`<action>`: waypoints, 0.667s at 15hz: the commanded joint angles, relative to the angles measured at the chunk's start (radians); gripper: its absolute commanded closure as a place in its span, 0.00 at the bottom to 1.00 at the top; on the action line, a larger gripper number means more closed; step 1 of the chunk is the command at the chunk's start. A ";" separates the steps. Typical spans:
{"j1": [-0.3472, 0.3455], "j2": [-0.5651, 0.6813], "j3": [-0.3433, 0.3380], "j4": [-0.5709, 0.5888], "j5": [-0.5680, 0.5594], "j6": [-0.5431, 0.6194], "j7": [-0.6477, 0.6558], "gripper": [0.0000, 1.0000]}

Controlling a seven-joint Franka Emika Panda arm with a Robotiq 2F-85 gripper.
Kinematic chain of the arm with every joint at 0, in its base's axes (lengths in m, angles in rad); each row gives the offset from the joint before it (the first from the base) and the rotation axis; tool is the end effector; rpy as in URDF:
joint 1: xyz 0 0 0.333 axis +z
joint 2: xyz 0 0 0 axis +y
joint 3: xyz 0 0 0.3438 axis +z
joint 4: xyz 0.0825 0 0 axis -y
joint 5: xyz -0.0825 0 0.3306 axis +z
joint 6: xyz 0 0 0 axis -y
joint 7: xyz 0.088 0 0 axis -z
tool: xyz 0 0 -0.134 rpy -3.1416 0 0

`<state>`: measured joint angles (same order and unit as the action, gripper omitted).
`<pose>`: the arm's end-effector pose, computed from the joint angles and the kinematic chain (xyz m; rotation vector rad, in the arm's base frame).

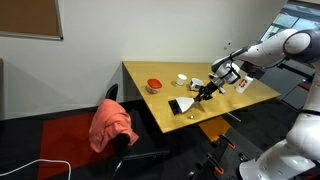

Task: Pick up the brush and sweep the candy on the countertop.

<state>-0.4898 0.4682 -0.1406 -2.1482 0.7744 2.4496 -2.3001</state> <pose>0.4399 -0.3050 0.2153 -2.5366 -1.4483 -0.5323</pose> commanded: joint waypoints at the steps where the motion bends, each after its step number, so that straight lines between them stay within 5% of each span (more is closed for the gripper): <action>1: -0.014 -0.030 -0.015 -0.035 0.009 0.059 -0.056 0.86; 10: -0.071 -0.007 -0.053 -0.005 -0.004 0.106 -0.061 0.86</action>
<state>-0.5486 0.4682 -0.1852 -2.1551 0.7751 2.5221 -2.3544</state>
